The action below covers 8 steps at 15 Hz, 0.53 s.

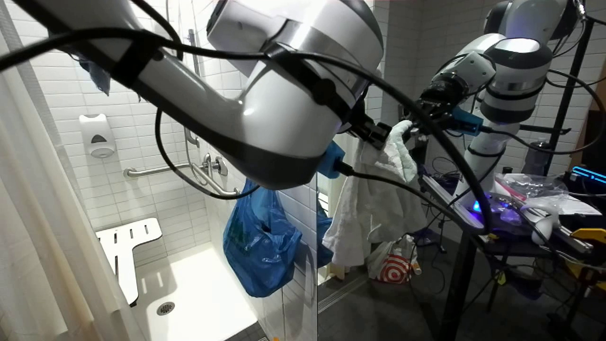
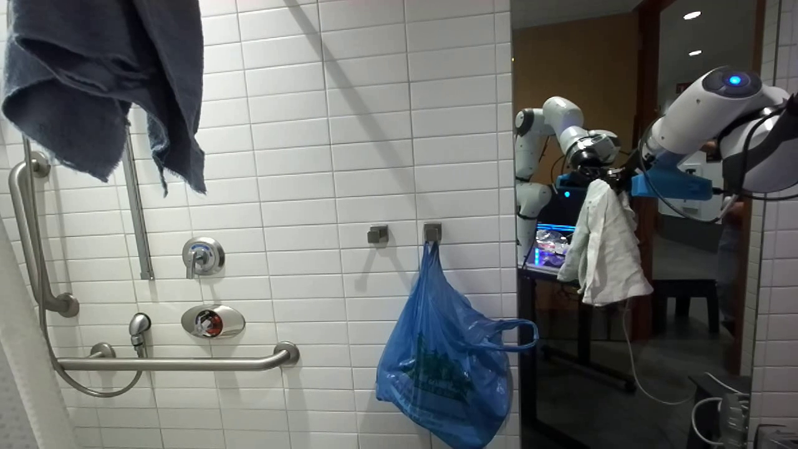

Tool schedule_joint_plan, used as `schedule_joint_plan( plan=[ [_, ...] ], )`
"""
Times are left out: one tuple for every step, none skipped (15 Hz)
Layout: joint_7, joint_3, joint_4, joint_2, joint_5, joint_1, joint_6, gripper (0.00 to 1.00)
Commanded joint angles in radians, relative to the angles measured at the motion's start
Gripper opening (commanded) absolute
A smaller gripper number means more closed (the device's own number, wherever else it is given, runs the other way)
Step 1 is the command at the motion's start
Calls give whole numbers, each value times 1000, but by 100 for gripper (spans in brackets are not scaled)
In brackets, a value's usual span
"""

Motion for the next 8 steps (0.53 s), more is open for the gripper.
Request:
schedule_joint_plan(
  plan=[
    [56,-6,45,42,-6,-13,44,1],
    [67,-8,49,44,-7,-14,48,1],
    [78,-10,55,46,-8,-14,52,1],
    [89,-12,59,47,-12,-15,58,1],
    [100,-14,64,48,-13,-15,61,1],
    [109,-16,68,48,-15,-15,63,1],
    [119,-17,72,48,-17,-15,64,1],
    [128,-17,75,47,-19,-16,66,1]
  ],
)
